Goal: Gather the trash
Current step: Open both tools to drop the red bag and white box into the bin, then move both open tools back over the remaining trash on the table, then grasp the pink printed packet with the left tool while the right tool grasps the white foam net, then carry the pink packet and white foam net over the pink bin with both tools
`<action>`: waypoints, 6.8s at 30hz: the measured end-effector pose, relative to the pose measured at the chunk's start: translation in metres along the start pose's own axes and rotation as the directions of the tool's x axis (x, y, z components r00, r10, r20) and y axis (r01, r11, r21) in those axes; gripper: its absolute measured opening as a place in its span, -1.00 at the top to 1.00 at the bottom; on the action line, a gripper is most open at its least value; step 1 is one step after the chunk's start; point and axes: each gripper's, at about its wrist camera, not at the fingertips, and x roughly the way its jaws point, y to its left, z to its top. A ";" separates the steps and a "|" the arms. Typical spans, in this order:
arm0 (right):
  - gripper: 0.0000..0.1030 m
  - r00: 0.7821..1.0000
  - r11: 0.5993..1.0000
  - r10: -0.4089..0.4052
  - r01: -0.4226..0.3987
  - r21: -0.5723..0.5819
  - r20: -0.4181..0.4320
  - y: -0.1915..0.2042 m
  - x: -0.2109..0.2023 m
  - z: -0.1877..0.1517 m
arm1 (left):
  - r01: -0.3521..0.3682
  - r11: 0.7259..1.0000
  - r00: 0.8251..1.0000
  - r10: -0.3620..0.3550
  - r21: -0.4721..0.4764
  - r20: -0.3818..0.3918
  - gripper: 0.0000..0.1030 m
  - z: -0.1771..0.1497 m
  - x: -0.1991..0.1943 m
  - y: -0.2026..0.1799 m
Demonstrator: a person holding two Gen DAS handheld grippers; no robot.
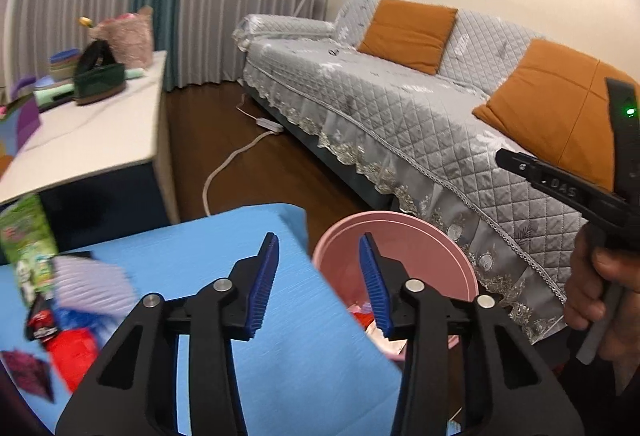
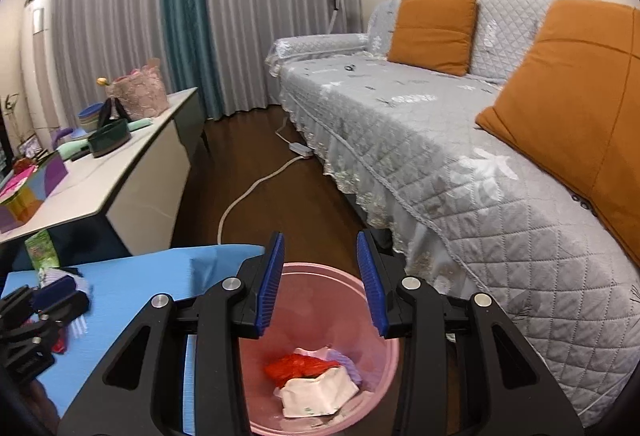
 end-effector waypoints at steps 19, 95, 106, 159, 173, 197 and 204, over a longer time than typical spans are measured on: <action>0.36 0.939 0.930 0.340 -0.343 -0.130 -0.045 0.150 -0.030 -0.034 | -0.214 0.961 0.968 0.232 -0.175 0.094 0.32 -0.041 -0.147 0.133; 0.76 0.846 0.812 0.444 -0.519 -0.268 -0.294 0.258 -0.012 -0.060 | -0.359 0.871 0.927 0.374 -0.335 -0.022 0.87 -0.092 -0.133 0.230; 0.76 0.864 0.811 0.456 -0.503 -0.300 -0.215 0.214 -0.060 -0.028 | -0.352 0.893 0.923 0.381 -0.279 0.054 0.87 -0.078 -0.144 0.198; 0.75 0.934 0.917 0.343 -0.356 -0.177 -0.101 0.116 -0.044 -0.023 | -0.286 0.942 0.948 0.305 -0.175 0.089 0.87 -0.038 -0.109 0.120; 0.75 0.951 0.941 0.300 -0.308 -0.139 -0.074 0.093 -0.039 -0.014 | -0.226 0.966 0.965 0.240 -0.122 0.109 0.87 -0.004 -0.079 0.079; 0.75 0.981 0.986 0.156 -0.161 -0.033 -0.117 0.032 0.012 -0.014 | -0.116 0.992 0.990 0.120 -0.058 0.074 0.87 0.022 0.002 0.017; 0.75 0.978 0.992 0.127 -0.128 0.007 -0.165 0.010 0.027 -0.021 | -0.064 0.998 0.997 0.065 -0.027 0.042 0.87 0.023 0.037 -0.012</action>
